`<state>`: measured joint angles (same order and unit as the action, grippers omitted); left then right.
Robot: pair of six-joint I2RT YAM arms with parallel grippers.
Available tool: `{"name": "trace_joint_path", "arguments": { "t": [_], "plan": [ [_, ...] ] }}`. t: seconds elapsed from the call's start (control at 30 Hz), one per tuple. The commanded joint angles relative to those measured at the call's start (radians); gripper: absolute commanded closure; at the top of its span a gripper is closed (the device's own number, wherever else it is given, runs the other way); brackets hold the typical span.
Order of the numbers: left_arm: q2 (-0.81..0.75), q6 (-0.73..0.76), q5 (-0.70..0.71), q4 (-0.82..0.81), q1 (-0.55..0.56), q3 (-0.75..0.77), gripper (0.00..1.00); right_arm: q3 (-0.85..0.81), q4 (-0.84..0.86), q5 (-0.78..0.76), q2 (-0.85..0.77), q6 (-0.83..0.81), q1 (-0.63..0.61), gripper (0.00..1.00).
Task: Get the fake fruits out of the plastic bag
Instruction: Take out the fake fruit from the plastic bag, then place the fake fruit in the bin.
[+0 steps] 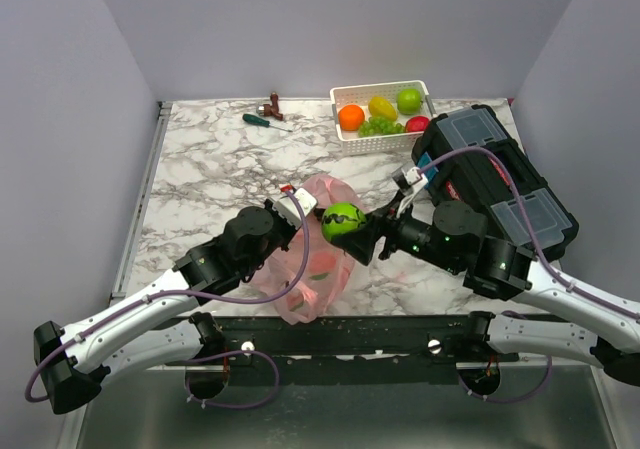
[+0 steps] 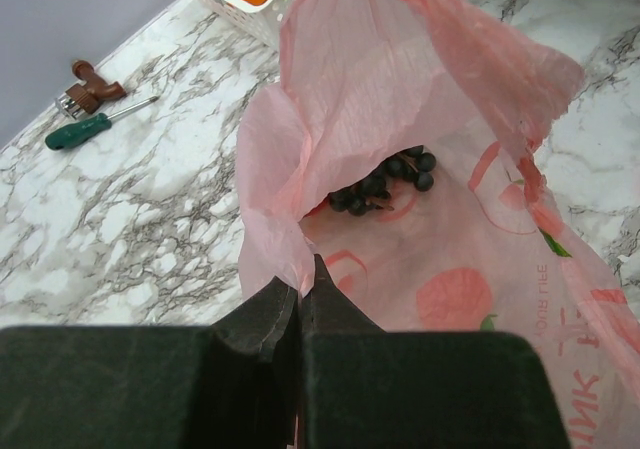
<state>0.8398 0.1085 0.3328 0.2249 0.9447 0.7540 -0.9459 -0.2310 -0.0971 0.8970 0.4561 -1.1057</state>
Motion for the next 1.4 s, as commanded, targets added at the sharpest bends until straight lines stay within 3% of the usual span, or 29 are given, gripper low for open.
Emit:
{"name": "trace_joint_path", "arguments": {
  "t": [0.0, 0.4, 0.57, 0.7, 1.03, 1.37],
  "plan": [
    [-0.004, 0.008, 0.027, -0.018, 0.007, 0.01, 1.0, -0.093, -0.074, -0.18, 0.004, 0.02, 0.002, 0.99],
    [-0.003, 0.01, 0.025, -0.015, 0.007, 0.011, 1.0, -0.216, -0.081, -0.593, 0.082, -0.058, 0.002, 0.99],
    [0.0, 0.01, 0.015, -0.02, 0.007, 0.013, 1.0, -0.299, -0.077, -0.742, 0.192, -0.078, 0.029, 0.99],
    [-0.002, 0.014, 0.005, -0.024, 0.006, 0.009, 1.0, -0.387, -0.08, -0.692, 0.298, -0.086, 0.117, 0.99],
    [-0.012, 0.028, -0.003, -0.037, 0.006, -0.004, 1.0, -0.49, -0.023, -0.296, 0.571, -0.044, 0.482, 0.99],
    [-0.01, 0.036, -0.011, -0.041, 0.006, -0.006, 1.0, -0.672, 0.027, -0.187, 0.927, -0.104, 0.619, 0.99]
  ]
}}
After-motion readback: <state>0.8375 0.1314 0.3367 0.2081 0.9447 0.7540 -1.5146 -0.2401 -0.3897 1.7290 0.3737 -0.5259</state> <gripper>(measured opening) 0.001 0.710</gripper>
